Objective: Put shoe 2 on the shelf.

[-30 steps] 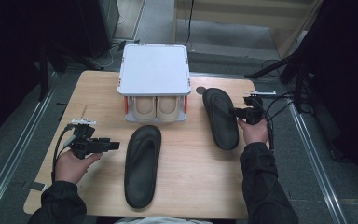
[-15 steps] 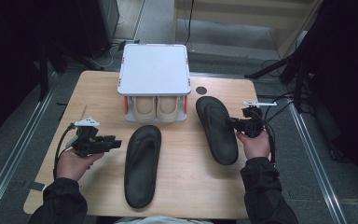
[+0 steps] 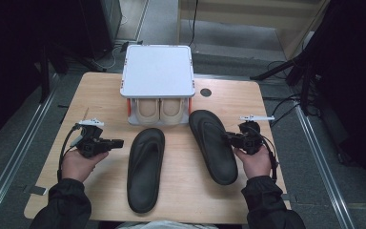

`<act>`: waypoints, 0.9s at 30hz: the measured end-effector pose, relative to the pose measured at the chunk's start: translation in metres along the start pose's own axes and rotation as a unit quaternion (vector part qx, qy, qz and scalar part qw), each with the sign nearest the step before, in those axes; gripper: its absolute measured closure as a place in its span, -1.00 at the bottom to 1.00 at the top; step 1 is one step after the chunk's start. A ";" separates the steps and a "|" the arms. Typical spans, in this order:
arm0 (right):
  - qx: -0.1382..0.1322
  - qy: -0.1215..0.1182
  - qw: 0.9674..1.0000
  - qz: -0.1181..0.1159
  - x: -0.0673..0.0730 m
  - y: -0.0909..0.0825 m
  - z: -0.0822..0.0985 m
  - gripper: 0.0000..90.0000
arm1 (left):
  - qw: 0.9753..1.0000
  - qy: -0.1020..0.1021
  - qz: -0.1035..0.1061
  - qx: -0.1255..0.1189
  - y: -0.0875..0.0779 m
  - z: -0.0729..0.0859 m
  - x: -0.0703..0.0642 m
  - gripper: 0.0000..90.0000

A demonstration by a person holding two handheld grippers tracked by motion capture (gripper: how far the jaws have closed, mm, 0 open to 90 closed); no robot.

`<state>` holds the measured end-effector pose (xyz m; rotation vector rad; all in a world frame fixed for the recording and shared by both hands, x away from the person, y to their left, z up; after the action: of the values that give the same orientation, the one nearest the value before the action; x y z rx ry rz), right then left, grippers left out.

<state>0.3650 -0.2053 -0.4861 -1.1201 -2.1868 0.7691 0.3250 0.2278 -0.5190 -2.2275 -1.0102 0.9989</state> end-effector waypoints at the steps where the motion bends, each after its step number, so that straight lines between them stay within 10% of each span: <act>1: -0.001 -0.004 1.000 -0.005 0.006 -0.001 0.003 0.64 | 1.000 0.004 0.003 0.003 0.002 -0.001 0.000 1.00; 14: 0.012 -0.020 1.000 -0.018 0.035 0.007 0.023 0.64 | 0.998 0.061 0.012 0.018 0.021 -0.003 0.001 1.00; 27: 0.037 -0.033 0.999 -0.022 0.052 0.025 0.039 0.64 | 0.997 0.060 0.019 0.041 0.033 -0.003 0.007 1.00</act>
<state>0.3255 -0.1589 -0.5184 -1.0212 -2.2108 0.8715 0.3445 0.2135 -0.5424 -2.2180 -0.8612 0.8940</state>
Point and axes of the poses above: each handheld gripper's, and its own axes: y roughly forward along the jaws, z roughly out of its underside, x roughly to its left, the point moved 4 cm from there along y, roughly forward along the jaws, and after that the axes turned 4 degrees about -y, right-handed, at the moved point
